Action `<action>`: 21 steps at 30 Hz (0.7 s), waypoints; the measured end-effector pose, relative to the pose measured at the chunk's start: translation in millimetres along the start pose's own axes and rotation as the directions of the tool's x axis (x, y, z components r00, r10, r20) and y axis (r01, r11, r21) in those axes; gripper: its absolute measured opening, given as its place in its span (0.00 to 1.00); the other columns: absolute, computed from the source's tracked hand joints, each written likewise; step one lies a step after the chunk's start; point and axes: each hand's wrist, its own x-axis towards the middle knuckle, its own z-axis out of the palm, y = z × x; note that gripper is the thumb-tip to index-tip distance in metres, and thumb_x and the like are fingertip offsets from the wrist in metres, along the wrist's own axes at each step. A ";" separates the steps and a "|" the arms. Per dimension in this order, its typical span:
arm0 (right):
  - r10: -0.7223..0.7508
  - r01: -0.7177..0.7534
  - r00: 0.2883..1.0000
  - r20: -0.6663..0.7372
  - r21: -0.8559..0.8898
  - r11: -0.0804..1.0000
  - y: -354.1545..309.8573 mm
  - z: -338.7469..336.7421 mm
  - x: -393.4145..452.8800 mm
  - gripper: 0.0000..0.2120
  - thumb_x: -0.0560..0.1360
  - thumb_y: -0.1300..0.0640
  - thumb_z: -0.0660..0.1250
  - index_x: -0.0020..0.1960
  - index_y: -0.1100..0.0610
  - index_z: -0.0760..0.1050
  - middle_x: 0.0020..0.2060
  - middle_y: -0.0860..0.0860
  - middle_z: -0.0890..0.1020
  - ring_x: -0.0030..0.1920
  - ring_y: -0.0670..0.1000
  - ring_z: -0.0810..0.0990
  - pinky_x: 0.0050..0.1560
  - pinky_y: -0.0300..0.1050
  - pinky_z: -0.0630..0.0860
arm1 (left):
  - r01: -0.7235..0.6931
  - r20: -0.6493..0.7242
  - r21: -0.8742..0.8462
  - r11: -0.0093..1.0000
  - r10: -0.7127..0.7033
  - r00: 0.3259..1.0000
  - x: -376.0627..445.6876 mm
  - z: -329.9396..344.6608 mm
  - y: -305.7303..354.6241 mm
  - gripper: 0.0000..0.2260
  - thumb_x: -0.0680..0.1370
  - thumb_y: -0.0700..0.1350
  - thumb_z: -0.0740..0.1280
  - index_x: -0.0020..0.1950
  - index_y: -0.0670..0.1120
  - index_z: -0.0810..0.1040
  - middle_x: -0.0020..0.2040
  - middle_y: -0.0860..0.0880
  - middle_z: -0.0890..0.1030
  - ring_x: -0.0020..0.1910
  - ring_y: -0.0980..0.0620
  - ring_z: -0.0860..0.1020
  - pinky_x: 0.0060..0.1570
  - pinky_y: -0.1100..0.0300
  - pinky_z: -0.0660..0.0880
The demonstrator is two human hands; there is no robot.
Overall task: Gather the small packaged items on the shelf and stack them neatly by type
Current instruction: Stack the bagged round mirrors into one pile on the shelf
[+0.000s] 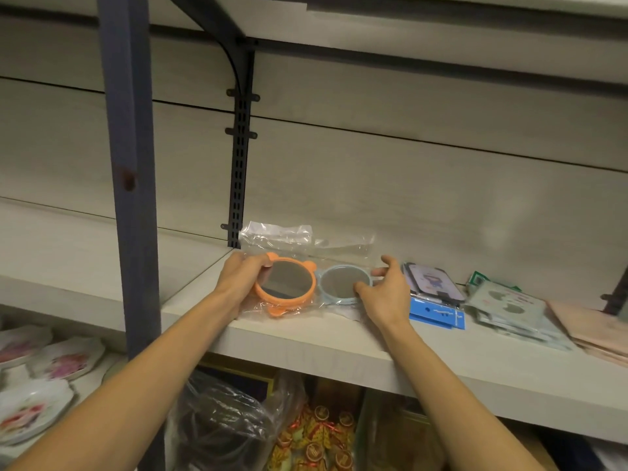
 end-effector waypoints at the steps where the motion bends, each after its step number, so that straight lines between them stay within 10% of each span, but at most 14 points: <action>1: 0.030 -0.030 1.000 0.001 0.045 0.999 0.8 -0.2 1.0 0.38 0.72 0.60 0.75 0.76 0.55 0.62 0.56 0.48 0.76 0.53 0.52 0.80 0.51 0.46 0.76 | -0.003 -0.001 0.007 1.000 0.003 1.000 0.6 0.1 -0.3 0.11 0.74 0.43 0.69 0.54 0.42 0.74 0.40 0.45 0.78 0.29 0.51 0.77 0.26 0.61 0.73; 9: 0.247 -0.284 0.959 0.141 0.428 0.858 5.1 0.2 11.1 0.36 0.70 0.62 0.77 0.73 0.61 0.65 0.56 0.56 0.84 0.54 0.56 0.84 0.61 0.54 0.79 | 0.005 0.028 0.031 1.000 -0.006 1.000 6.9 -0.3 -3.7 0.13 0.73 0.44 0.70 0.54 0.43 0.73 0.38 0.45 0.77 0.24 0.55 0.75 0.23 0.64 0.71; 21: 0.157 0.061 0.951 -0.267 0.658 0.750 -5.6 -35.0 7.3 0.32 0.73 0.73 0.69 0.71 0.52 0.68 0.58 0.51 0.81 0.49 0.49 0.82 0.54 0.45 0.80 | 0.023 0.014 0.034 0.999 -0.023 1.000 9.2 -0.4 -5.8 0.14 0.73 0.45 0.72 0.54 0.44 0.73 0.37 0.47 0.79 0.31 0.51 0.78 0.26 0.64 0.72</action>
